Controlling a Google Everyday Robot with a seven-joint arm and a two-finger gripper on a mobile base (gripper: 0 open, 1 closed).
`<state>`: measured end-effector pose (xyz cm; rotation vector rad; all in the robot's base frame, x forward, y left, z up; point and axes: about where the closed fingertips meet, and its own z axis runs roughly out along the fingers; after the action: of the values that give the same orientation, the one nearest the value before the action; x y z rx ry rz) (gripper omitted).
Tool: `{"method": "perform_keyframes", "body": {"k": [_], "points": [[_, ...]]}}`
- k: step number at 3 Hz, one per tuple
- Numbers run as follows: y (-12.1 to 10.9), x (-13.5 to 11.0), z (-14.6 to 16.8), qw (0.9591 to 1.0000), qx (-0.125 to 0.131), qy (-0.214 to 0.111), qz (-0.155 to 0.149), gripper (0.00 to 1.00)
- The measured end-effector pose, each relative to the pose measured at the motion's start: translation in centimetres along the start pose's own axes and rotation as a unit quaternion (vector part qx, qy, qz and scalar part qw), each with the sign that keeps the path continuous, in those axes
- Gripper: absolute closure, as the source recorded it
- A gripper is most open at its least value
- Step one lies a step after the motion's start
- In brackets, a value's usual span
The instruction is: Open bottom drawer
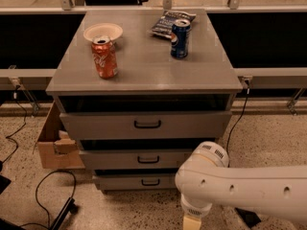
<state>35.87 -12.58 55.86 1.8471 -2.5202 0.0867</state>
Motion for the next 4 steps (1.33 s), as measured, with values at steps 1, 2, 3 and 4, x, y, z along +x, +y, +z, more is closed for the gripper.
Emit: {"method": "perform_keyframes", "body": {"k": [1,2,3,4], "points": [[0.5,-1.2,4.8,0.9998,-0.003,-0.005,-0.017,0.0],[1.1,-3.7,12.2,0.9988,-0.02,-0.024,-0.037,0.0],[1.5,-3.7,12.9,0.9986,-0.027,-0.023,-0.038,0.0],[1.2,-4.2,14.6,0.998,-0.031,-0.031,-0.045,0.0]]}}
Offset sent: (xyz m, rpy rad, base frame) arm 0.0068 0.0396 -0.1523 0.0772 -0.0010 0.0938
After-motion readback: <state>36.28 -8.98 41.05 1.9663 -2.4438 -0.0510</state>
